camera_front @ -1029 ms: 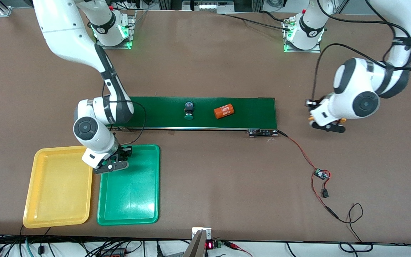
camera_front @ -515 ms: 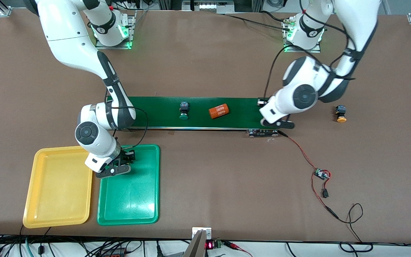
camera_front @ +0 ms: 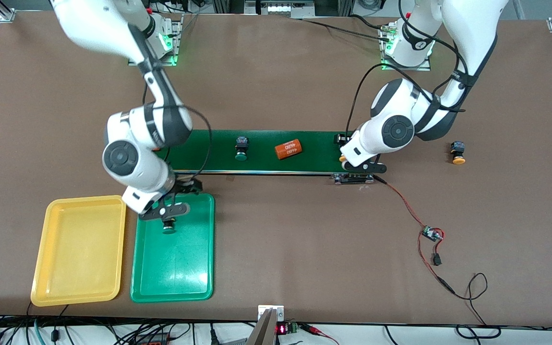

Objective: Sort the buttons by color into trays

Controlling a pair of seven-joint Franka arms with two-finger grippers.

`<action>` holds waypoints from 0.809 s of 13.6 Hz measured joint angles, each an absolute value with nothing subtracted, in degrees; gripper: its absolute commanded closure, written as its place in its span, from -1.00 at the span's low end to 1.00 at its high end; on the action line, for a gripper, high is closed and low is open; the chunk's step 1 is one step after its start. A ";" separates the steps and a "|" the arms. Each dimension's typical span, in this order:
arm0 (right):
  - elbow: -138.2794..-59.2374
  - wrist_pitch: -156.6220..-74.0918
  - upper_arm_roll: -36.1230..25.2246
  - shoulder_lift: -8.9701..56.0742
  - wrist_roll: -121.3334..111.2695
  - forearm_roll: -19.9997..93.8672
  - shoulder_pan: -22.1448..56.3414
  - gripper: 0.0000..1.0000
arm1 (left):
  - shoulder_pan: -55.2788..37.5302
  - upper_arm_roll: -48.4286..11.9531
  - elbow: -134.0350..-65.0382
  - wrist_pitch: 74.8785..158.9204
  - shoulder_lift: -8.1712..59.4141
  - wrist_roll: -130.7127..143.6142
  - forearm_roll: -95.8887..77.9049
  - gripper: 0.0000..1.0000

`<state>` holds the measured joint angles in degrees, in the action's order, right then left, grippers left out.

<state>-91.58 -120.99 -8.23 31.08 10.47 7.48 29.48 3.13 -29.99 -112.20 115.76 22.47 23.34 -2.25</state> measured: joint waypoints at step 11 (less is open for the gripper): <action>-108.02 -123.67 -2.97 20.62 27.87 7.54 35.97 -1.00 | 12.08 -9.81 -114.79 107.30 20.04 5.40 13.14 -1.00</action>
